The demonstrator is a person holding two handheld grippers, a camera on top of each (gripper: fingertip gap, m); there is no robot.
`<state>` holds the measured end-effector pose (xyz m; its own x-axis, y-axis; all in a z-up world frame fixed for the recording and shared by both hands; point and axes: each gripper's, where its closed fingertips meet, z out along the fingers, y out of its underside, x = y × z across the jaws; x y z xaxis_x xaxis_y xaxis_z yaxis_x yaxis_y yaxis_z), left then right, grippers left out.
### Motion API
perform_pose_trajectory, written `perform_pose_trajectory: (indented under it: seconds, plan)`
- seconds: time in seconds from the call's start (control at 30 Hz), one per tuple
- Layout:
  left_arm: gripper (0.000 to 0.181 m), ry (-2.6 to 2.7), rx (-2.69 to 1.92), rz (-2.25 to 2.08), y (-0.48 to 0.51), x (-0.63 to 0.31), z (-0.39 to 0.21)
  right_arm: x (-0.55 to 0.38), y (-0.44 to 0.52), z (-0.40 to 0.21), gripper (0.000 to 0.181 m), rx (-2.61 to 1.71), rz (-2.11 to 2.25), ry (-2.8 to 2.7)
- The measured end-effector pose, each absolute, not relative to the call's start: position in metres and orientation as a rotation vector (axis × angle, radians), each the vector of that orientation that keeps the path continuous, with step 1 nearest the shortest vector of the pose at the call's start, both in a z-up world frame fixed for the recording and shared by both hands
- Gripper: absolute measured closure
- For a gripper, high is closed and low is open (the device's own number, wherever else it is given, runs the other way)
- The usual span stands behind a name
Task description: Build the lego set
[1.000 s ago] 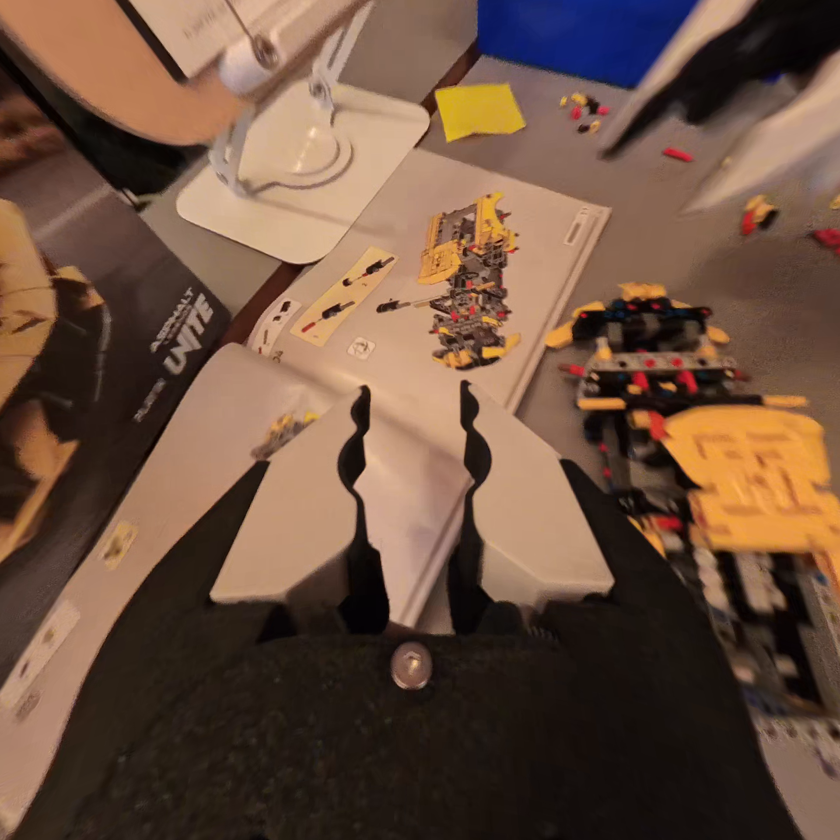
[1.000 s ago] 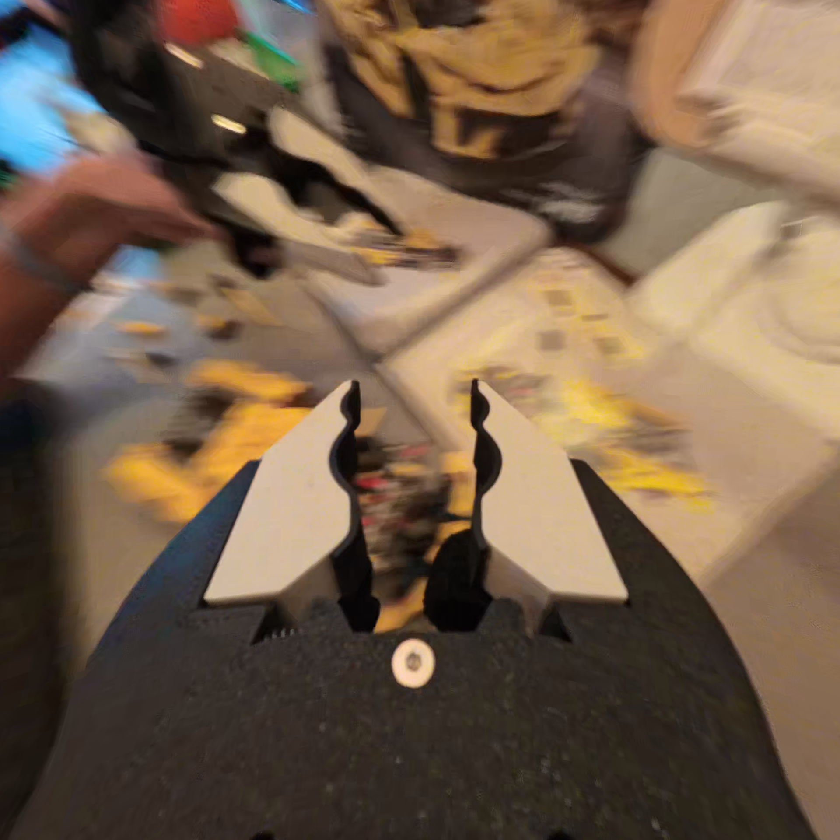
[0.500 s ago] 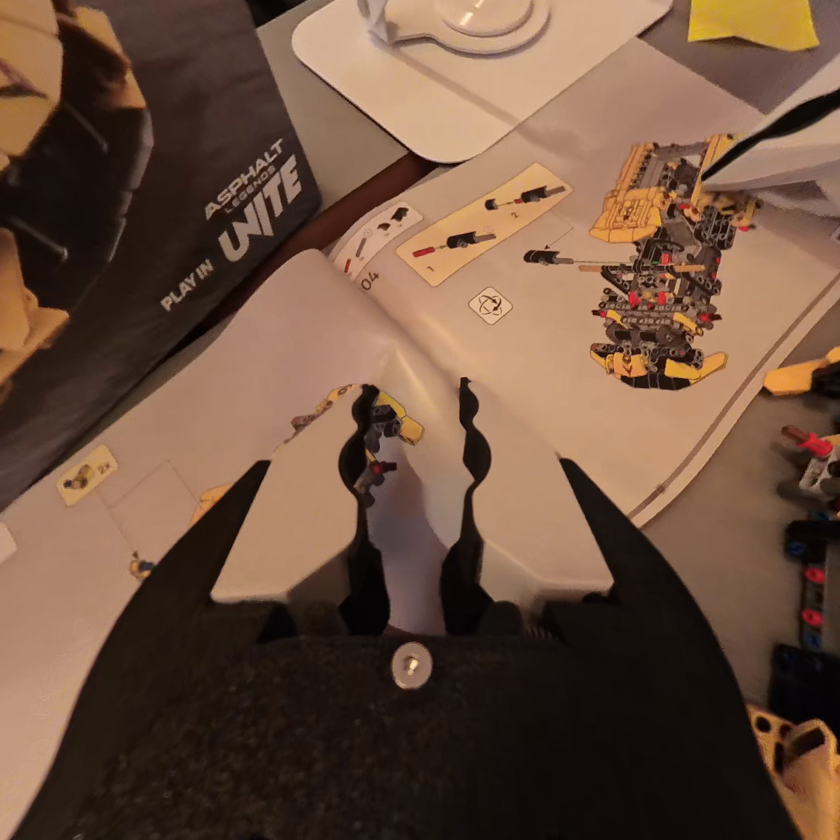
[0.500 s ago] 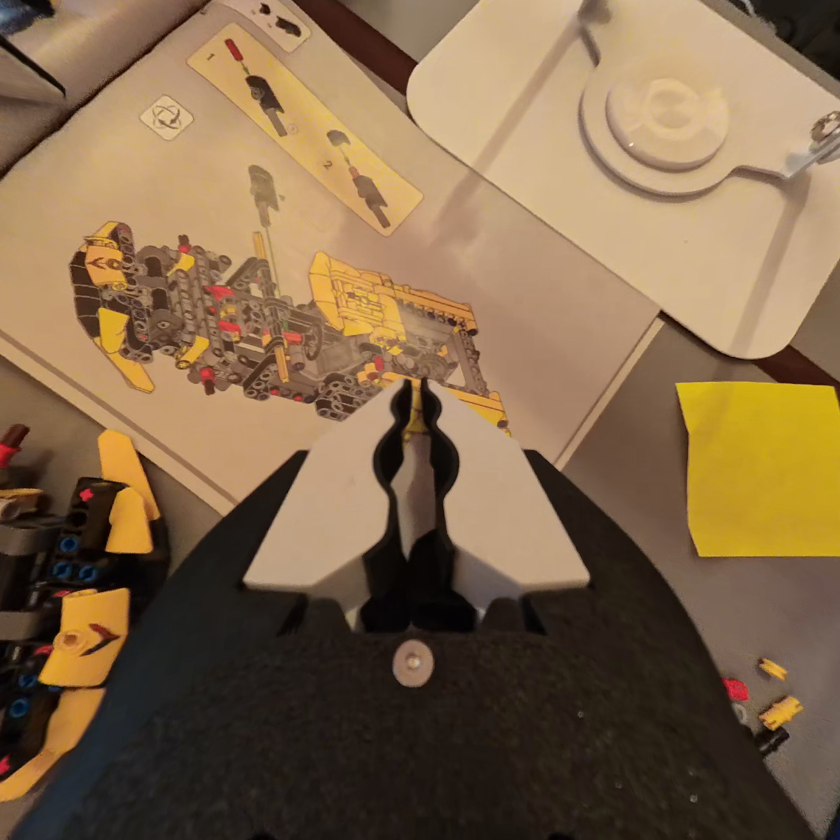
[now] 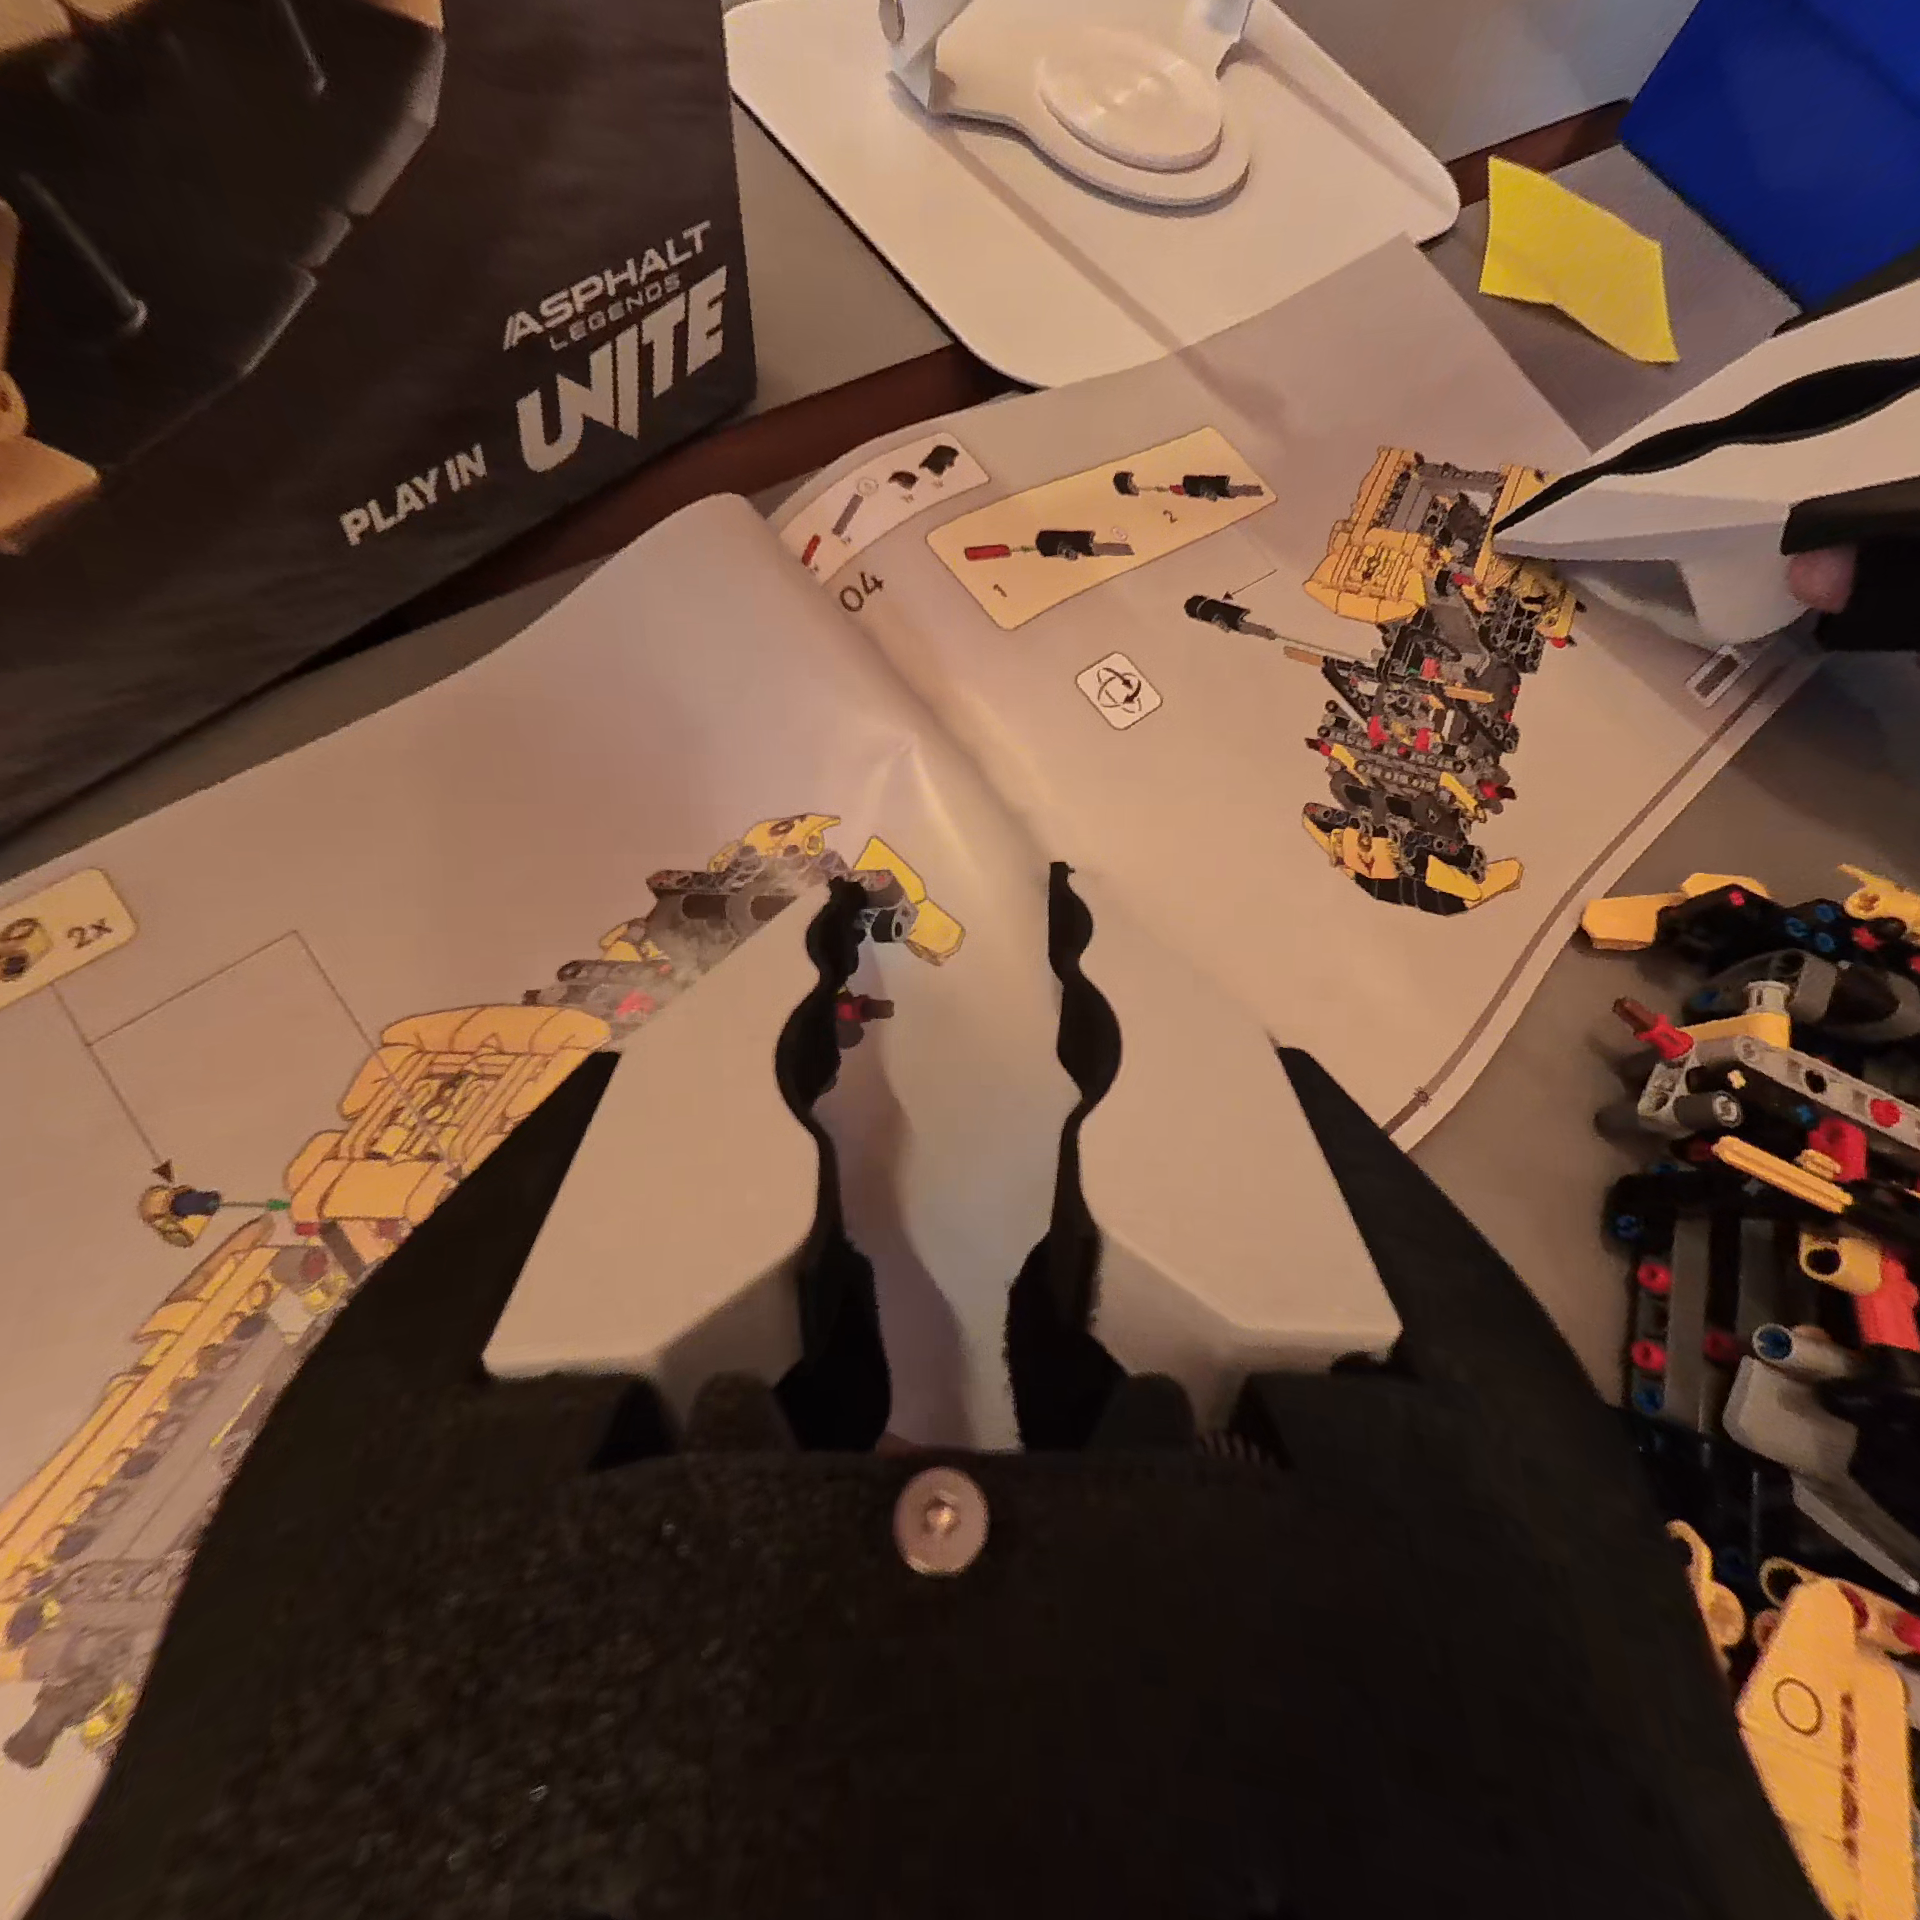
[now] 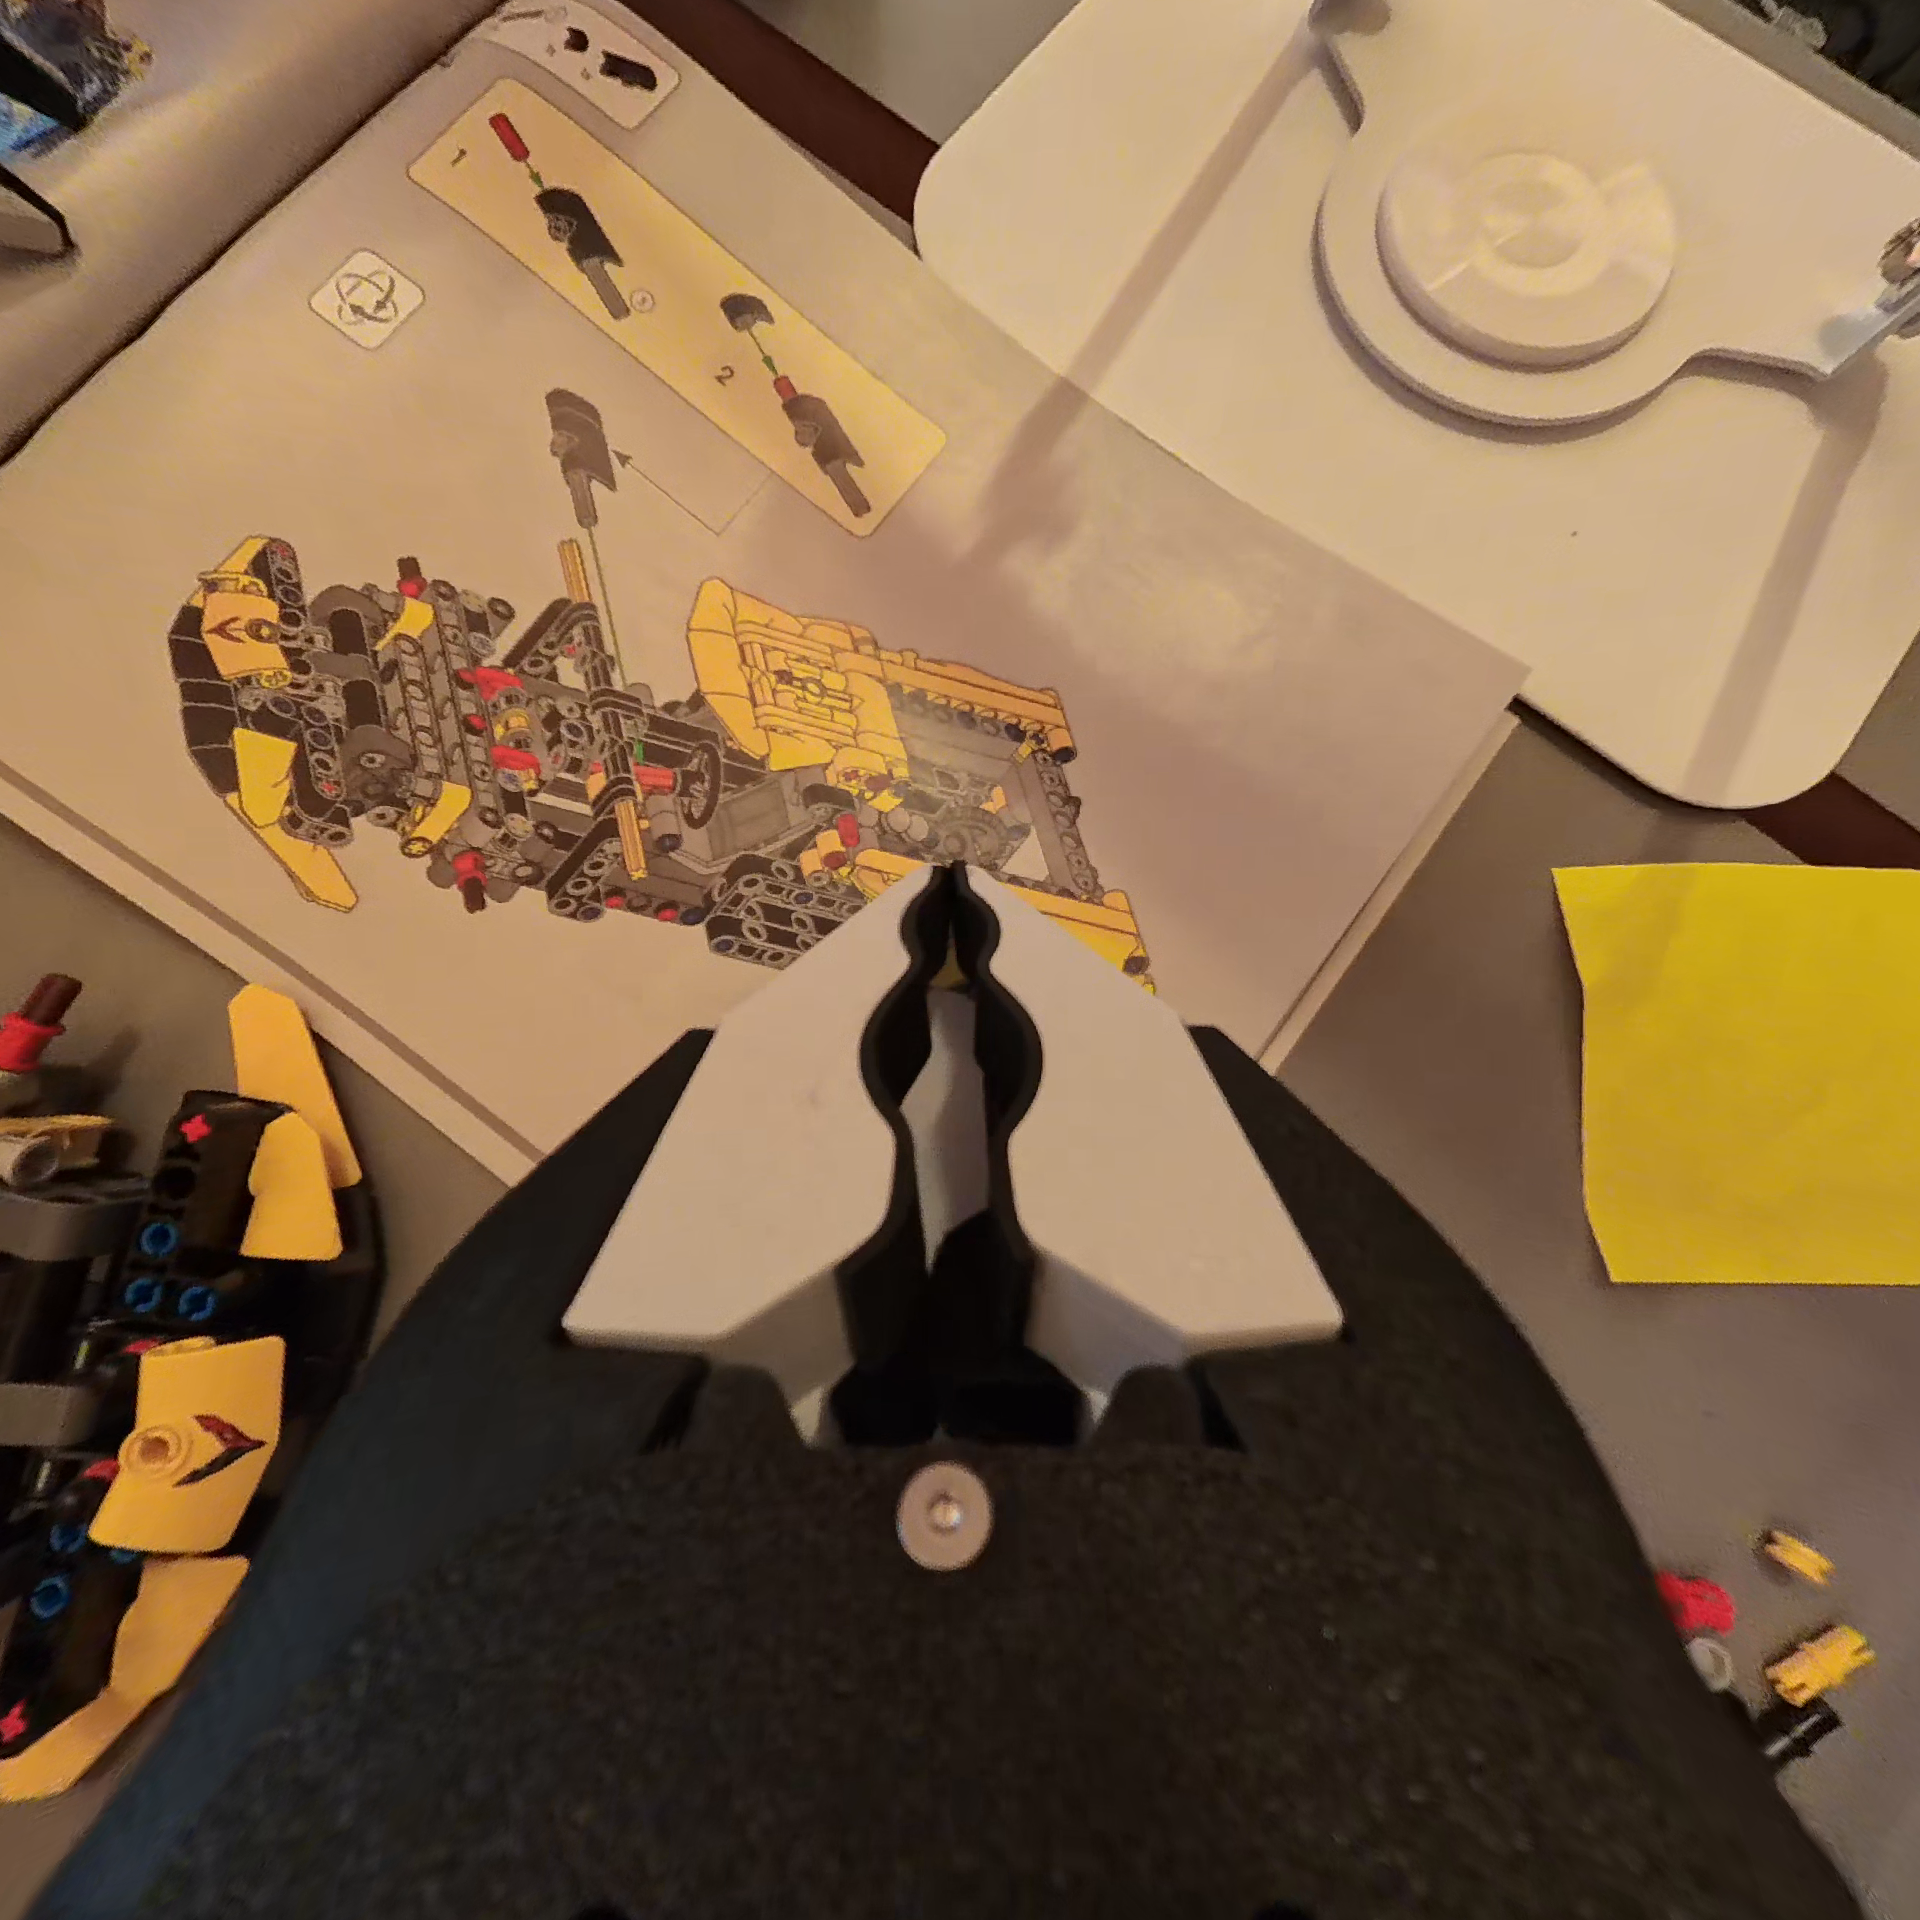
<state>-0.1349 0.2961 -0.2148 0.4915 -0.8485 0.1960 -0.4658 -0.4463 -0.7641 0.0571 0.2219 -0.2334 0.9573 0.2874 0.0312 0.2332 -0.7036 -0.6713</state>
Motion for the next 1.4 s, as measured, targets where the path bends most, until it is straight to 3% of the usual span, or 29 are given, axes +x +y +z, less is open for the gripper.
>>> perform_pose_trajectory:
  seconds: [0.13,0.2,0.3,0.43,0.6,0.77,0.87,1.03,1.4]
  plan:
    - [0.143,1.081,-2.085,-0.738,0.296,-0.134,-0.214,0.056,0.217,-0.231,0.181,-2.403,0.187,-0.375]
    - [0.144,1.084,-2.078,-0.705,0.296,-0.132,-0.213,0.061,0.201,-0.199,0.154,-2.398,0.283,-0.41]
    - [0.144,1.083,-2.074,-0.693,0.295,-0.131,-0.213,0.097,0.157,-0.134,0.145,-2.3,0.2,-0.381]
    - [0.144,1.057,-2.083,-0.742,0.295,-0.132,-0.213,0.125,0.076,-0.136,0.133,-2.399,0.115,-0.299]
    - [0.144,1.079,-2.074,-0.7,0.295,-0.132,-0.212,0.105,0.0,-0.189,0.133,-2.477,0.112,-0.341]
    - [0.144,1.095,-2.072,-0.673,0.295,-0.133,-0.212,0.077,-0.002,-0.215,0.141,-2.49,0.099,-0.548]
    - [0.144,1.111,-2.07,-0.652,0.294,-0.133,-0.212,0.077,0.01,-0.217,0.159,-2.537,0.104,-0.684]
    - [0.144,1.14,-2.058,-0.625,0.293,-0.133,-0.211,0.081,0.007,-0.222,0.171,-2.603,0.083,-0.948]
    - [0.144,1.144,-2.058,-0.636,0.293,-0.133,-0.211,0.082,0.007,-0.236,0.178,-2.651,0.118,-1.038]
